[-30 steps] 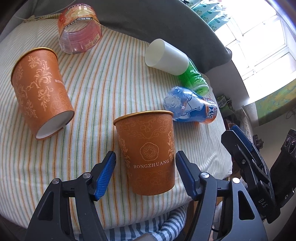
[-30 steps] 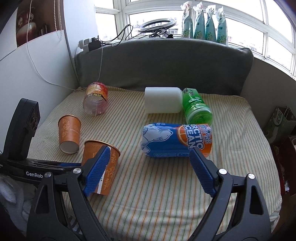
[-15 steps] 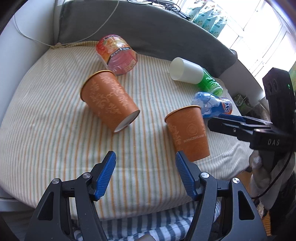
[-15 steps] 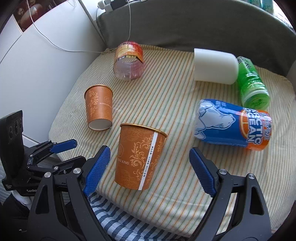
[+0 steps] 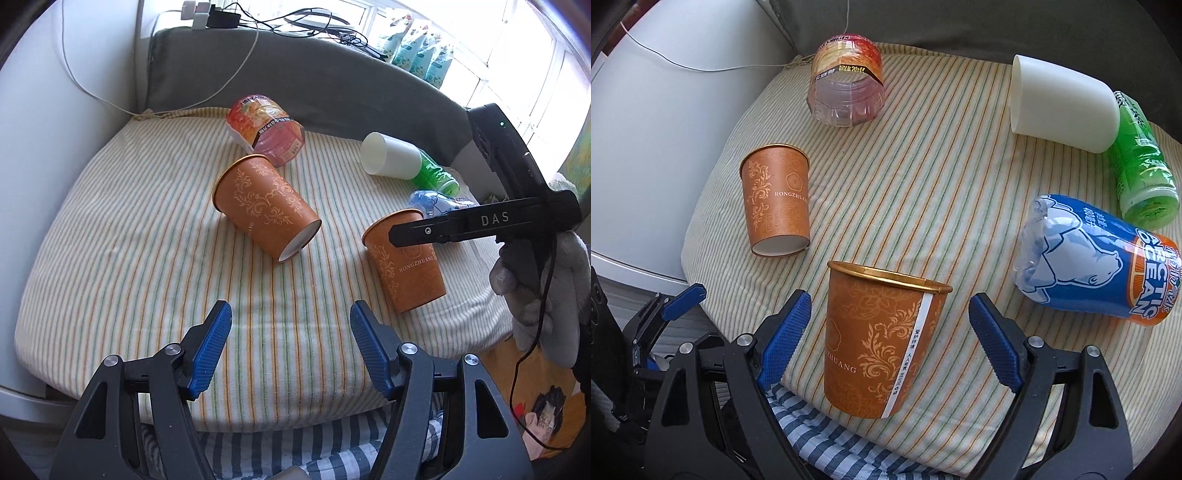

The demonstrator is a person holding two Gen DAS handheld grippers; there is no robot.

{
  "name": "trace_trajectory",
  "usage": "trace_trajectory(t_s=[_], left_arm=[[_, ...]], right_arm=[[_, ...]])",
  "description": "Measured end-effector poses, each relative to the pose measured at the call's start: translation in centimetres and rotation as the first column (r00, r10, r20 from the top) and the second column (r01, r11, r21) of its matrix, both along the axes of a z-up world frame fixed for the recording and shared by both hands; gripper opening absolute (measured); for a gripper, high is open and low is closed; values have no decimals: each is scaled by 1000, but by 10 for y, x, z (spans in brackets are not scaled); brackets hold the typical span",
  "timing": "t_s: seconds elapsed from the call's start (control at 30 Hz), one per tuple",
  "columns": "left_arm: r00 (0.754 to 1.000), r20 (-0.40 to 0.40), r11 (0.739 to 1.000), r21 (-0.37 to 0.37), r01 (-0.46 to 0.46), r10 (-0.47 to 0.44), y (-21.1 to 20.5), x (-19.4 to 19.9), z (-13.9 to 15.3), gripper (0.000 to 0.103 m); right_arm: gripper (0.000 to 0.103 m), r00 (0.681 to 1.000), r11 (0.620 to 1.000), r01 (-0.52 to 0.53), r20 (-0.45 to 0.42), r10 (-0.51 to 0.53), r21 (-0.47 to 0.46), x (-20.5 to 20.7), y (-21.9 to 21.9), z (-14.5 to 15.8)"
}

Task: Flip cup upright
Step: 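Close the right tool on the orange cup while the left tool withdraws, then rotate the orange cup with the right tool, lower it rim-up onto the bed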

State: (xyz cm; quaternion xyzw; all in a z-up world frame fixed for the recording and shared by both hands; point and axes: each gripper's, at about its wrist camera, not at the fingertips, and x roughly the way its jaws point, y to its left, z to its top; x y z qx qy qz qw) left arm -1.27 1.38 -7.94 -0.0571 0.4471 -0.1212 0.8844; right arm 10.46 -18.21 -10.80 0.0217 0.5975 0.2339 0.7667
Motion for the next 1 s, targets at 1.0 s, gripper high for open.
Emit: trace_trajectory(t_s=[1.0], left_arm=[[999,41,1000,-8,-4,5,-3,10,5,67]], right_arm=[[75,977,999,32,214,-25,-25,-13,13,9]])
